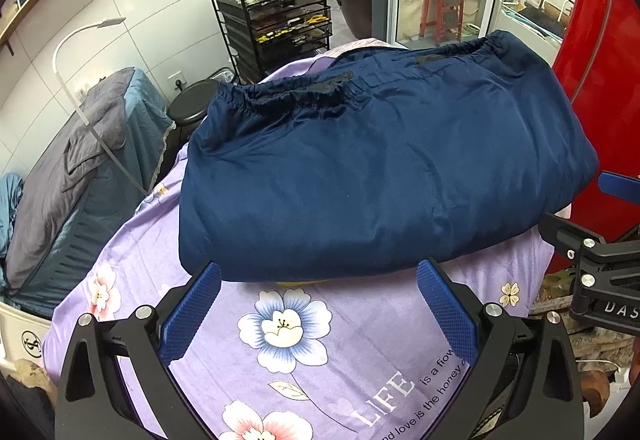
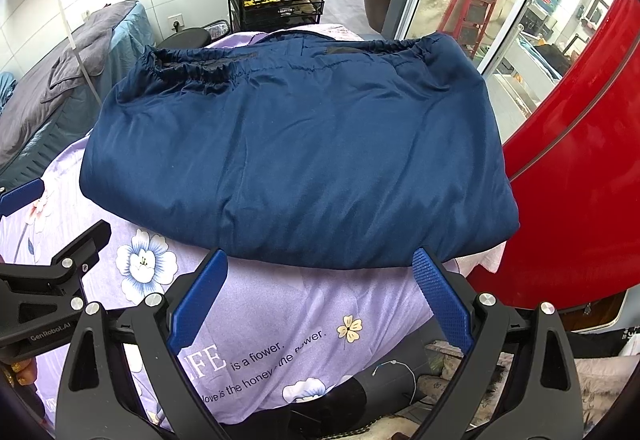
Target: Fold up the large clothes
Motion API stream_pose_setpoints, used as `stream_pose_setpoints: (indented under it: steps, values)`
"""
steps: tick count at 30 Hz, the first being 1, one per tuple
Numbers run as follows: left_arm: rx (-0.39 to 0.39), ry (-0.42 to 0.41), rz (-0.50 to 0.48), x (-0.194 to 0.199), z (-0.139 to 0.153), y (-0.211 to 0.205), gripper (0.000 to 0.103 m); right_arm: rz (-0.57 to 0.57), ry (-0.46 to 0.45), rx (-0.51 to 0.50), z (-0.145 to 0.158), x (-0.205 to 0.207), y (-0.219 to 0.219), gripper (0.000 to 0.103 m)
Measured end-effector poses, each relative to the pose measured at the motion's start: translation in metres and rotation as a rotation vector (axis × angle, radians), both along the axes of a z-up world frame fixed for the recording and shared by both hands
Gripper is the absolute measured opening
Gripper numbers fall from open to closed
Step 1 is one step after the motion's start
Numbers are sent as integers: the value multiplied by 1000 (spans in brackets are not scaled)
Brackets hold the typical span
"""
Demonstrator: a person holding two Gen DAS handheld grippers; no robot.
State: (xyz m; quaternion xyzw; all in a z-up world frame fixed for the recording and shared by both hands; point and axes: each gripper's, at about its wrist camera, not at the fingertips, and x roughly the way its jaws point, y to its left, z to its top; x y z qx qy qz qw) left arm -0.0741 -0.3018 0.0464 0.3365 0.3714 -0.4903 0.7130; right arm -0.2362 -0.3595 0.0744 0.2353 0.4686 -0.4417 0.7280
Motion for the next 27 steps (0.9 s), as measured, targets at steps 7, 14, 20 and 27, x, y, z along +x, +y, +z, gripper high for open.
stream_pose_setpoints:
  steps: [7, 14, 20, 27]
  values:
    - [-4, 3, -4, -2, -1, 0, 96, 0, 0, 1, -1, 0, -4, 92]
    - [4, 1, -1, -1, -3, 1, 96, 1, 2, 1, -1, 0, -5, 92]
    - [2, -5, -2, -2, -3, 1, 96, 8, 5, 2, -2, 3, -7, 92]
    - [29, -7, 2, -1, -6, 0, 96, 13, 6, 3, -3, 4, -9, 92]
